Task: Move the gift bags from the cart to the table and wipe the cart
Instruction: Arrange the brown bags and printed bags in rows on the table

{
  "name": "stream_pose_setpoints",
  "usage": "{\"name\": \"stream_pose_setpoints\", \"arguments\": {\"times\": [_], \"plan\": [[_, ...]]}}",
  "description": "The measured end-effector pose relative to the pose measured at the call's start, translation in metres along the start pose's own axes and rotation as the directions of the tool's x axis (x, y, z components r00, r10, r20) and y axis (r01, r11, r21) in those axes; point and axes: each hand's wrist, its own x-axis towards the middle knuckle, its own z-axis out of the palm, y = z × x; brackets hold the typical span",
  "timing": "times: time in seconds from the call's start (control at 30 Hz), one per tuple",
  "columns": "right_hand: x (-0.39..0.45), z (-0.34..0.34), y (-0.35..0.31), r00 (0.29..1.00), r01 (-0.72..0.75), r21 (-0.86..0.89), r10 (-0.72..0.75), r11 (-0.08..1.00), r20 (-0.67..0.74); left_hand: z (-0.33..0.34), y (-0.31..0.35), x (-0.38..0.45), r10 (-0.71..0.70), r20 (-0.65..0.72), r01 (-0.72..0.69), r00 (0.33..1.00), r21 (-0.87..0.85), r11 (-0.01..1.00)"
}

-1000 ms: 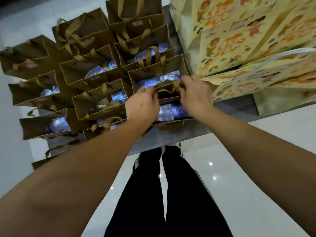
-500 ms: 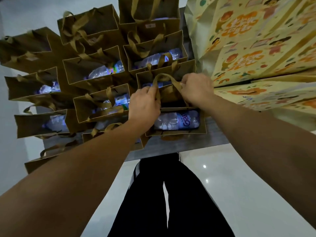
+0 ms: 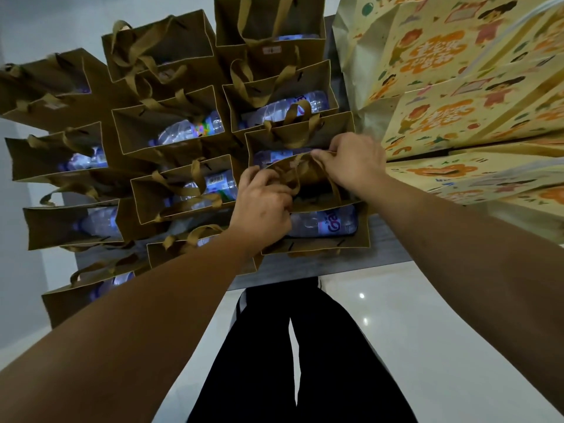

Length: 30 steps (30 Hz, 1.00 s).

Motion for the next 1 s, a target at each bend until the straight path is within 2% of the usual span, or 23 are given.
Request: {"name": "stream_pose_setpoints", "arguments": {"times": [0.1, 0.27, 0.4, 0.47, 0.57, 0.63, 0.77, 0.87, 1.0], "plan": [[-0.005, -0.001, -0.001, 0.996, 0.075, -0.038, -0.073, 0.996, 0.053, 0.0, 0.0, -0.001, -0.042, 0.06, 0.043, 0.997, -0.025, 0.999], [-0.028, -0.005, 0.005, 0.96, 0.279, -0.321, -0.25, 0.905, 0.13, -0.009, -0.002, 0.008, -0.223, -0.002, 0.221, 0.975, -0.126, 0.967], [-0.038, 0.0, 0.002, 0.951, 0.294, -0.539, -0.299, 0.789, 0.08, -0.012, -0.01, 0.013, -0.283, -0.098, 0.269, 0.954, -0.131, 0.954], [-0.035, 0.001, -0.002, 0.947, 0.293, -0.559, -0.315, 0.776, 0.058, -0.012, -0.012, 0.015, -0.361, -0.089, 0.338, 0.928, -0.202, 0.919], [-0.032, 0.004, -0.003, 0.947, 0.267, -0.594, -0.321, 0.759, 0.016, -0.013, -0.019, 0.014, -0.349, -0.068, 0.328, 0.935, -0.21, 0.921], [-0.03, 0.008, -0.002, 0.926, 0.281, -0.586, -0.375, 0.76, -0.042, -0.013, -0.024, 0.013, -0.315, -0.059, 0.299, 0.947, -0.194, 0.935], [-0.025, 0.017, -0.01, 0.816, 0.478, -0.392, -0.562, 0.786, -0.133, -0.011, -0.03, 0.013, -0.295, -0.066, 0.277, 0.953, -0.201, 0.94], [-0.015, 0.02, -0.025, 0.844, 0.522, -0.23, -0.536, 0.821, 0.006, -0.01, -0.033, 0.015, -0.274, -0.085, 0.252, 0.958, -0.211, 0.945], [0.001, 0.026, -0.04, 0.905, 0.365, -0.176, -0.305, 0.914, 0.296, -0.01, -0.037, 0.015, -0.248, -0.075, 0.229, 0.966, -0.206, 0.952]]}}
